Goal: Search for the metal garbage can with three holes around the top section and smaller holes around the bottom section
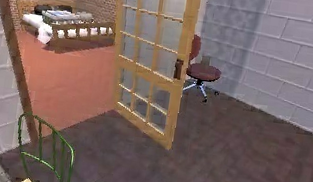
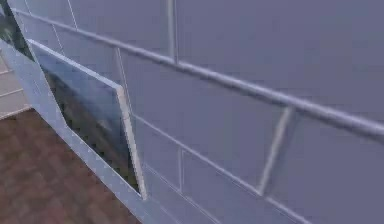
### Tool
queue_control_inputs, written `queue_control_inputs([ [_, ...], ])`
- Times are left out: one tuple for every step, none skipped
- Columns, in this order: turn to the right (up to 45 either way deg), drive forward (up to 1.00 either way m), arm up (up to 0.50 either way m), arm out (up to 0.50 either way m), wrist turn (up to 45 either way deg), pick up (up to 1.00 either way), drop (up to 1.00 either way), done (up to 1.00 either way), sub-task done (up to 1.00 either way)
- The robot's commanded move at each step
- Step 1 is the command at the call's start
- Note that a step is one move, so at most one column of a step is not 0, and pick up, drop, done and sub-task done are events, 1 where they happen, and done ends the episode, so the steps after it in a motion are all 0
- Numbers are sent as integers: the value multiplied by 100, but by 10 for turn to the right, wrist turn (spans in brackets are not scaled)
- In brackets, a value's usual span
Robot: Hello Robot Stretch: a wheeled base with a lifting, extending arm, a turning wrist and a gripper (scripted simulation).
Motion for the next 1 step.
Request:
queue_control_inputs([
  [0,100,0,0,0,0,0,0,0],
])
